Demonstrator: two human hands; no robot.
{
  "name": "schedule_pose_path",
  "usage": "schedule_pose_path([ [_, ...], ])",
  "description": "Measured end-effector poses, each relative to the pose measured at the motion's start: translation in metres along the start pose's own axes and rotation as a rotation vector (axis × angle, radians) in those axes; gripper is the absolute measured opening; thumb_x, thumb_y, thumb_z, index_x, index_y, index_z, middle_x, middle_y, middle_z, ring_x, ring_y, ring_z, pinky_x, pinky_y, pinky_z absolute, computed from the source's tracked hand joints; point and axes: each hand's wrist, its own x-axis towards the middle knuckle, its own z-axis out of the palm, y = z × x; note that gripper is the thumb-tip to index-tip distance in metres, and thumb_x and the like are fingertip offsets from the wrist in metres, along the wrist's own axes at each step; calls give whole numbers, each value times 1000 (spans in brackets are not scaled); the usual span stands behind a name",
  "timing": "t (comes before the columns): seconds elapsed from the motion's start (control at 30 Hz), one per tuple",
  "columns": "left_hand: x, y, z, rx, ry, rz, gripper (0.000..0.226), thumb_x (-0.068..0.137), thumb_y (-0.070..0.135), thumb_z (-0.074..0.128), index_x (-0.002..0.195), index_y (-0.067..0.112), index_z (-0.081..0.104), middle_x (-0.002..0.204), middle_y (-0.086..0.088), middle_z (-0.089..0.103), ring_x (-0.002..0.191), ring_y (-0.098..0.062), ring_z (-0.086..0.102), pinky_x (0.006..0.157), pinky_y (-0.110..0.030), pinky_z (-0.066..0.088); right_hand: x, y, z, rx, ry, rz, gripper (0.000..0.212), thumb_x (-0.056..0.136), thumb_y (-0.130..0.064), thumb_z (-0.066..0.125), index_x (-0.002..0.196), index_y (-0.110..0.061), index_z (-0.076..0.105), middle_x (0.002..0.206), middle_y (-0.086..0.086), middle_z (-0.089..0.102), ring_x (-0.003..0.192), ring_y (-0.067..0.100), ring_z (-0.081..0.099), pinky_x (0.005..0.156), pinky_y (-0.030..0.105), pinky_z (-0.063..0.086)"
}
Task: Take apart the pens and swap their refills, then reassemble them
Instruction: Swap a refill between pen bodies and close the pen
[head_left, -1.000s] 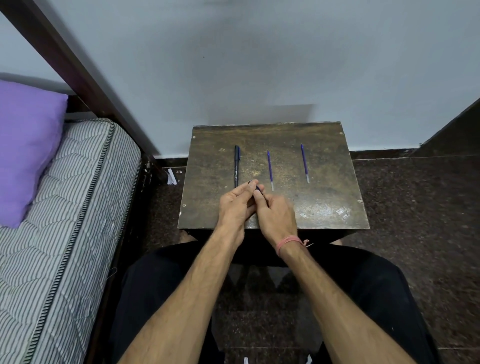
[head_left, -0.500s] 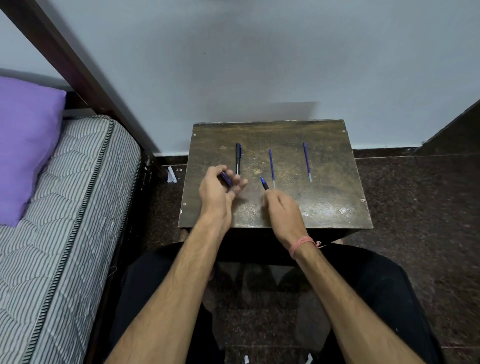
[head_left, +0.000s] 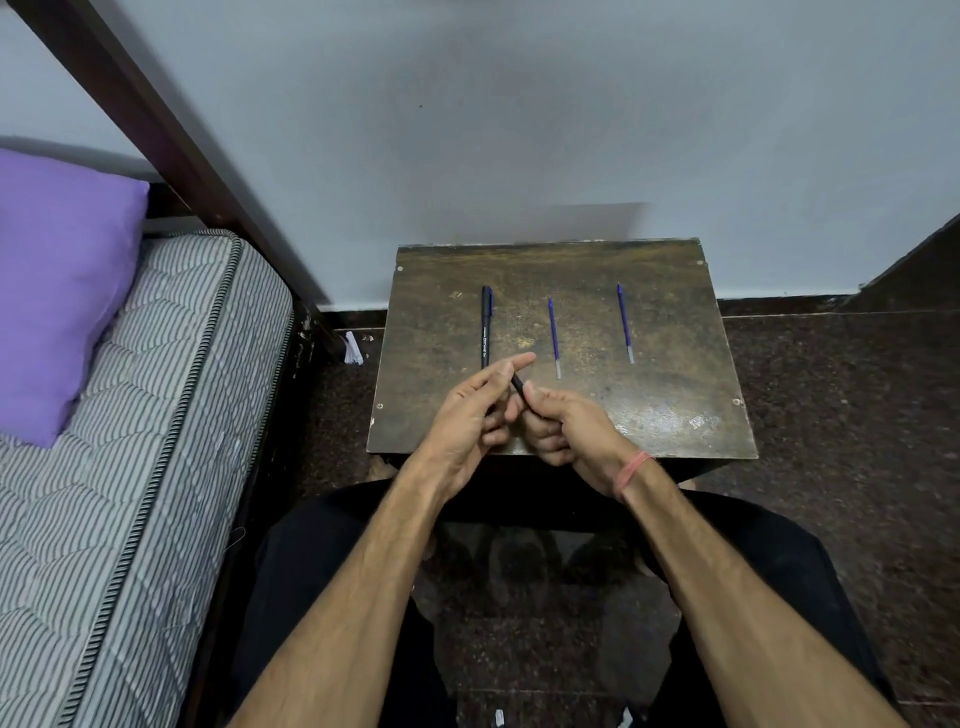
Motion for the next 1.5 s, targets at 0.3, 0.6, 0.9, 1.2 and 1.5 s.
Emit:
schedule_pose_path([
  [0.3, 1, -4, 10, -139, 157, 45, 19, 112, 13, 61, 117, 6, 78, 108, -7, 85, 49, 0, 54, 48, -13, 40, 1, -1, 2, 8, -31, 15, 42, 120, -36, 40, 88, -17, 57, 54, -11, 29, 42, 0, 18, 38, 15, 13],
  [0.6, 1, -15, 16, -196, 326, 88, 13, 110, 12, 67, 108, 10, 79, 92, -4, 84, 47, 3, 54, 39, -10, 34, 4, 12, 14, -471, 200, -211, 42, 119, -37, 47, 82, -21, 59, 56, -14, 40, 53, 10, 35, 54, 30, 32],
  [0.9, 0, -17, 8, -148, 315, 54, 15, 109, 20, 70, 109, 14, 84, 84, -1, 79, 46, 2, 45, 36, -12, 30, 6, 26, 19, -540, 298, -294, 45, 119, -36, 49, 87, -9, 66, 54, -21, 55, 52, -1, 47, 57, 15, 37],
  [1.2, -6, -11, 4, -68, 235, 20, 18, 110, 17, 68, 120, 9, 80, 94, 0, 83, 50, 3, 48, 37, -11, 27, 1, 25, 5, -104, 48, -131, 32, 121, -26, 43, 102, -16, 66, 64, -10, 35, 51, -1, 26, 44, 13, 23],
  [1.5, -15, -21, 19, -126, 474, 112, 16, 107, 14, 73, 117, 5, 81, 91, -2, 84, 55, -2, 51, 40, -14, 31, -5, 38, 26, -725, 374, -419, 27, 117, -23, 51, 110, -25, 77, 91, -19, 79, 85, 7, 74, 79, 34, 55],
])
